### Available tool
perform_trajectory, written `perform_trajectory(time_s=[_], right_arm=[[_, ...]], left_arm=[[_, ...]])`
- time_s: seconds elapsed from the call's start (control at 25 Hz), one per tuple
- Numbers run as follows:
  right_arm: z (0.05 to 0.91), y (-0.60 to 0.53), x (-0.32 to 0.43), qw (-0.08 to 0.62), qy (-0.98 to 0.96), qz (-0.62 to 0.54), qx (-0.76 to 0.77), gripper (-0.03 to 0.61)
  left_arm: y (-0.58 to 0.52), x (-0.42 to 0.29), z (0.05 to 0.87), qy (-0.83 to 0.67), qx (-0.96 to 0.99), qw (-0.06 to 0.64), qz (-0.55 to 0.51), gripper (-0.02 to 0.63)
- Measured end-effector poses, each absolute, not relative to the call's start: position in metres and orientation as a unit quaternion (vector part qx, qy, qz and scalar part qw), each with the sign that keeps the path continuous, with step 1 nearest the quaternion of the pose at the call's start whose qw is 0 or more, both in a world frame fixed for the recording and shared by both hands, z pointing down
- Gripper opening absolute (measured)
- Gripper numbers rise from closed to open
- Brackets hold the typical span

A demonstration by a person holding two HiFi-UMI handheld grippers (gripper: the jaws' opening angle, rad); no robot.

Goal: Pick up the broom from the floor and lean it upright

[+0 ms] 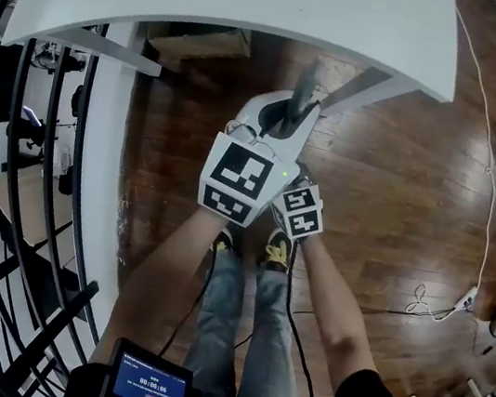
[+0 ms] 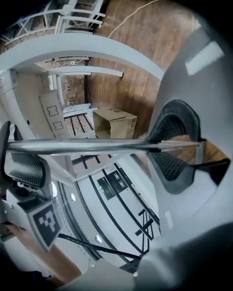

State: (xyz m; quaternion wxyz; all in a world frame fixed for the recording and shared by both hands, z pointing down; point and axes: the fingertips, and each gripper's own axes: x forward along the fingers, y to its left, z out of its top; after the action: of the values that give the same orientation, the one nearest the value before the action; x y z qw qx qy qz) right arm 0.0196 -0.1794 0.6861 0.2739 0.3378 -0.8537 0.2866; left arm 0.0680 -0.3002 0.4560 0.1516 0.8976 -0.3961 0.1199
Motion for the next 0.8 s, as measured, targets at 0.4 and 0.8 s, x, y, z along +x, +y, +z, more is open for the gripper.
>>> perform_trajectory(time_s=[0.4, 0.8], right_arm=[[0.714, -0.210, 0.016, 0.307, -0.839, 0.276, 0.354, 0.083], [0.715, -0.217, 0.018, 0.289, -0.835, 0.285, 0.373, 0.100]], left_arm=[[-0.323, 0.049, 0.485, -0.420, 0.881, 0.170, 0.135, 0.063], [-0.332, 0.052, 0.487, -0.420, 0.883, 0.146, 0.148, 0.082]])
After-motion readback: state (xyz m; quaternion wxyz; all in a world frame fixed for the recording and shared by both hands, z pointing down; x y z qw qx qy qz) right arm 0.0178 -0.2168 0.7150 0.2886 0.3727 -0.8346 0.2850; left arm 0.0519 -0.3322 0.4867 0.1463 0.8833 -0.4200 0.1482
